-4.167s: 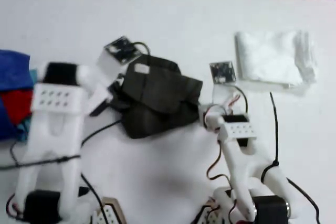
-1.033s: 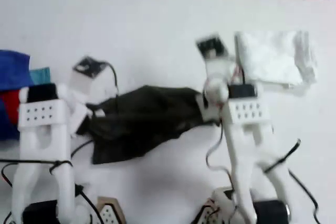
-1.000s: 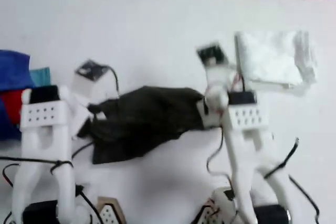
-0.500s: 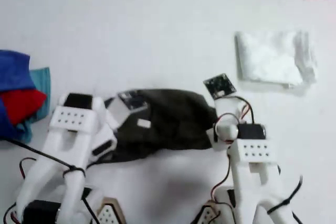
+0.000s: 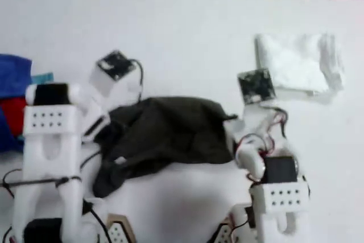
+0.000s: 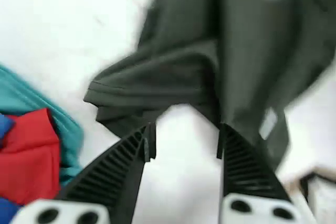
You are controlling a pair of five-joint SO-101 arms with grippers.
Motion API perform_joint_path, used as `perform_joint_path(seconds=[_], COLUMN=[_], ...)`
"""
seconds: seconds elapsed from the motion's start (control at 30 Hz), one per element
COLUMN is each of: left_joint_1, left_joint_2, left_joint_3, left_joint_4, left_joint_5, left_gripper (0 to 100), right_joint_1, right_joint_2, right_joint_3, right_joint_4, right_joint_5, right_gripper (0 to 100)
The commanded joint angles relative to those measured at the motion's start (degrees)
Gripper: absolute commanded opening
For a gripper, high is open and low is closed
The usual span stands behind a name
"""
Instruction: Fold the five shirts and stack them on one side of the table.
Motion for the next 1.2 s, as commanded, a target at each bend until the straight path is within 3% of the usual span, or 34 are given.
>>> perform_joint_path(seconds=[0.0, 0.2, 0.47, 0.53, 0.6, 0.67, 0.73, 0.83, 1.17], left_joint_1=[0.1, 0.4, 0.1, 0.1, 0.1, 0.1, 0.1, 0.1, 0.2], left_joint_2=[3.8, 15.6, 31.5, 34.5, 37.5, 39.9, 41.9, 44.1, 45.1], left_joint_3=[6.9, 8.3, -4.5, -8.9, -13.2, -17.1, -20.7, -26.2, -51.1], left_joint_4=[-8.6, -16.9, -12.5, -10.6, -9.0, -7.5, -5.7, -4.0, 6.9], left_joint_5=[2.3, 6.9, 10.3, 10.3, 10.3, 10.3, 10.1, 10.2, 10.3], left_gripper=[21, 21, 21, 18, 9, 2, 3, 3, 3], right_joint_1=[-6.7, -11.5, -11.7, -11.7, -11.6, -11.4, -11.2, -11.2, -5.2], right_joint_2=[6.8, 28.4, 56.2, 61.1, 65.4, 68.5, 70.7, 71.5, 71.7], right_joint_3=[-3.1, -9.8, -23.3, -24.9, -26.3, -27.8, -28.6, -30.0, -43.4], right_joint_4=[-4.4, -9.7, -9.5, -9.5, -9.5, -9.6, -9.5, -9.5, -9.5], right_joint_5=[-1.1, -1.5, -1.1, -1.1, -1.1, -1.4, -1.1, -1.1, -1.2], right_gripper=[35.4, 35.6, 35.3, 30.1, 14.6, 0.0, 7.6, 1.0, 1.9])
